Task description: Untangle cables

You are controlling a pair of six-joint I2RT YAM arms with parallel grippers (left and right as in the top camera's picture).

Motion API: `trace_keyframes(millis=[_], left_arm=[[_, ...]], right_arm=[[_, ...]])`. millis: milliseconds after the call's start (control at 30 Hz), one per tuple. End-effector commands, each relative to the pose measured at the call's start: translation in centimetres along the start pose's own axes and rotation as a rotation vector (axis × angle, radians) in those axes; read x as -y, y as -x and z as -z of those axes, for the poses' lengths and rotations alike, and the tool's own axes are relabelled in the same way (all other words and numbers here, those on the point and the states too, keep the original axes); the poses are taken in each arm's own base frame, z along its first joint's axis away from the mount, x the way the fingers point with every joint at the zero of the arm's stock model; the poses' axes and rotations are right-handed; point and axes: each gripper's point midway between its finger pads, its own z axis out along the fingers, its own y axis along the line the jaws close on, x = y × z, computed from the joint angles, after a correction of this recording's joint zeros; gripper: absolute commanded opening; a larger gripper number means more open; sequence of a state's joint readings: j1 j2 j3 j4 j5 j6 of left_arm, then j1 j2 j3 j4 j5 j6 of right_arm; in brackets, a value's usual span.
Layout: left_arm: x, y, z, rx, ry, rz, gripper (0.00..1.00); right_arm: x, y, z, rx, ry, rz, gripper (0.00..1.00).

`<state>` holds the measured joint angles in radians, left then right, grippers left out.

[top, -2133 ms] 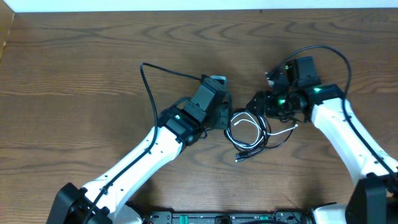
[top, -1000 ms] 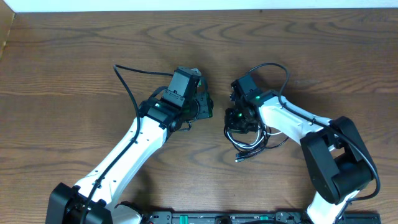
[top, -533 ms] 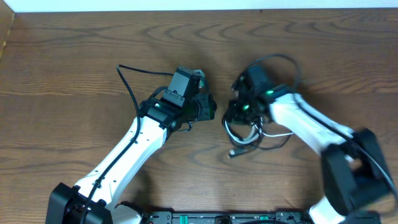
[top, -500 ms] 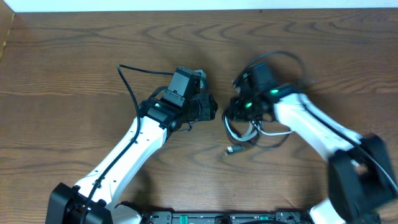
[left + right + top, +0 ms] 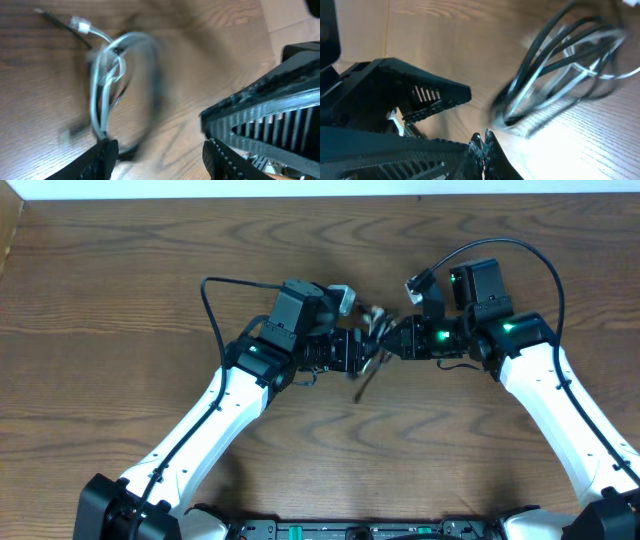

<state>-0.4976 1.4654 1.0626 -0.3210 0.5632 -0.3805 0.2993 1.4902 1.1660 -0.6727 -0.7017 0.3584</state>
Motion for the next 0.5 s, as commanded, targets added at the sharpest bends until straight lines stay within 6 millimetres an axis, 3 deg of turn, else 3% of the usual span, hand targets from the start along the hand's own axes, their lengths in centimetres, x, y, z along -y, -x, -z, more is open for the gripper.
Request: trace_keyframes(millis=[0,233,467], left_arm=[[0.5,0.2,0.0,0.0,-0.036,-0.039,0.6],[-0.3,-0.3,-0.9,-0.024,-0.026,-0.085,0.59],[-2.5,-2.0,-3.1,-0.102,0.016,-0.064,0.55]], right_arm=[[-0.5,0.0,0.2,-0.008,0.035,0.024,0.01],[-0.3,0.0,0.2,-0.006,0.021,0.021,0.01],[3.3,-0.1,0.4,0.017,-0.177,-0.045,0.03]])
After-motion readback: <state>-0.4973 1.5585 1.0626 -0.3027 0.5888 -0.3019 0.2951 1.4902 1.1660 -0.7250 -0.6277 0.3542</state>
